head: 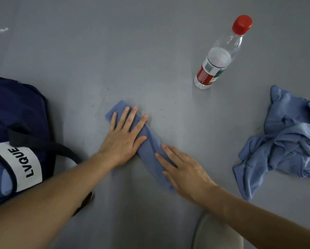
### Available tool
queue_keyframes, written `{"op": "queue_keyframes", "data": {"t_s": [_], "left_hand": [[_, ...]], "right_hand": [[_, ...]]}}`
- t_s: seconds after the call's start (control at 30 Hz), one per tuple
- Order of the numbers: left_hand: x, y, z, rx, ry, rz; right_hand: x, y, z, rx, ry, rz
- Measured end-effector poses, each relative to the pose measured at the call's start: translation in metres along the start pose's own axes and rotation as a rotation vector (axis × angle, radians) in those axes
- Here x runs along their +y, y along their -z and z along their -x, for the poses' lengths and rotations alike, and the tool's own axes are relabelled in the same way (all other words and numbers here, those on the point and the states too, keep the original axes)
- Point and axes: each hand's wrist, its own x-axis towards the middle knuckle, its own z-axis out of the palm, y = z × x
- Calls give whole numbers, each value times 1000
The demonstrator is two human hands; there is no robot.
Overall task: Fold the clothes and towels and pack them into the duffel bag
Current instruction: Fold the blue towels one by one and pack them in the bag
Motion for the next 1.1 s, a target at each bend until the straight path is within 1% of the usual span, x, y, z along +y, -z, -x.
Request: {"op": "queue_keyframes", "data": {"t_s": [0.07,0.1,0.17,0.27,0.37,0.43,0.47,0.57,0.63,0.67,0.7,0.73,0.77,0.8,0.83,0.9,0.93,1.0,1.07,1.1], "left_hand": [[-18,13,-23,3,-173,-140],[-21,19,-31,13,-204,-192],[-12,26,-39,59,-177,-176],[17,11,-20,153,-150,-57],[33,-12,7,84,-119,35],[30,-19,11,54,-100,25],[28,-20,10,42,-99,11],[27,-15,6,27,-111,7],[28,-6,6,41,-106,101],[29,1,8,90,-92,187],[30,8,11,192,-63,282],[30,13,16,289,13,388],[29,19,23,323,120,510],[30,24,30,294,223,632],[31,27,38,228,289,720],[35,29,49,107,299,773],[36,28,52,69,284,768],[35,22,52,77,283,757],[34,18,48,117,333,790],[34,16,44,123,352,809]], "right_hand": [[-10,-3,10,-16,73,-21],[-15,-4,14,-50,92,-29],[-23,-7,16,-57,93,-7],[-22,-9,16,44,125,-9],[-12,-13,19,57,251,37],[-8,-14,17,42,275,45],[-8,-14,15,54,258,30],[-16,-7,3,94,123,-145],[-24,1,-7,74,-53,-345],[-27,3,-13,55,-163,-434],[-30,6,-19,35,-273,-495],[-32,7,-26,28,-372,-535],[-33,7,-34,30,-448,-569],[-33,8,-41,31,-512,-600],[-33,9,-48,24,-572,-626],[-29,10,-63,-14,-683,-657],[-28,11,-69,-37,-733,-668],[-29,11,-76,-58,-795,-675],[-33,12,-76,-17,-770,-643],[-36,15,-71,39,-709,-611]]}}
